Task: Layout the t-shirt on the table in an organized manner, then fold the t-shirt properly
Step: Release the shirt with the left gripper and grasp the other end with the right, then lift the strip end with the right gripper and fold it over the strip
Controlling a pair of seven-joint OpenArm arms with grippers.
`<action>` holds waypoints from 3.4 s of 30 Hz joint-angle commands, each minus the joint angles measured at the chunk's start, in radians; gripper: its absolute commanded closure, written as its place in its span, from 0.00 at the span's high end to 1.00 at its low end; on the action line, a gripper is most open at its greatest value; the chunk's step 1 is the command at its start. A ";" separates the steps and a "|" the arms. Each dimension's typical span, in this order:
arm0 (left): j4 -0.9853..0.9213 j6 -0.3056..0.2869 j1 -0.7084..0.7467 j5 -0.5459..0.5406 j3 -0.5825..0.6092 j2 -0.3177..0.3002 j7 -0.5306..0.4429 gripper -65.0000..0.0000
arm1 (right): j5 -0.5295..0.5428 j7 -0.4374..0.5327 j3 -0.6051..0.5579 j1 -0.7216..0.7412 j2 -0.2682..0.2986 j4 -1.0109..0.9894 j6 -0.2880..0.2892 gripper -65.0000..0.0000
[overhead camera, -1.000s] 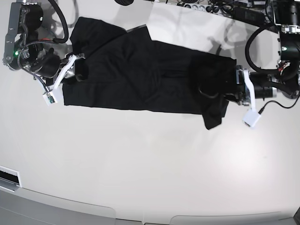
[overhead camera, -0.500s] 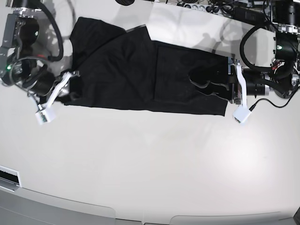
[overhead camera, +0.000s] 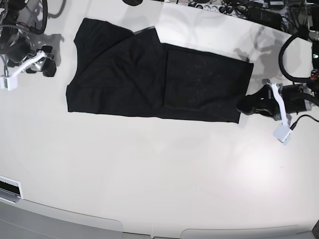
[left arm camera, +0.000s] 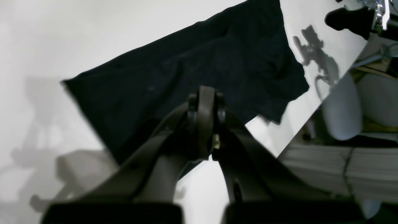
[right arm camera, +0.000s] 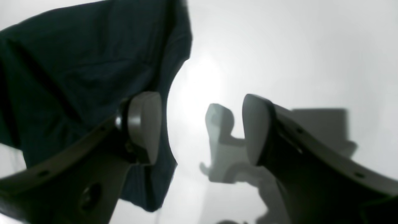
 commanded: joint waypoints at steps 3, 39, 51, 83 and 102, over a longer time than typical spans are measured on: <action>0.014 -0.005 -0.014 -0.004 -0.011 -0.047 -0.020 0.00 | 0.069 0.021 0.037 0.013 0.000 -0.089 0.036 0.65; 0.014 -0.005 -0.014 -0.003 -0.011 -0.077 -0.024 0.00 | 0.313 -0.174 -0.222 0.174 0.005 -0.518 0.191 0.08; 0.014 -0.005 -0.014 0.013 -0.011 -0.078 -0.023 0.00 | 0.311 -0.378 0.074 0.139 0.018 -0.028 0.191 0.00; 0.014 -0.005 -0.014 -0.003 -0.011 -0.077 -0.031 0.00 | 0.055 -0.174 -0.719 0.062 -0.283 0.536 0.175 0.76; 0.014 -0.005 -0.014 -0.033 -0.011 -0.078 -0.016 0.00 | 0.048 -0.193 -0.718 0.052 -0.168 0.469 0.191 0.76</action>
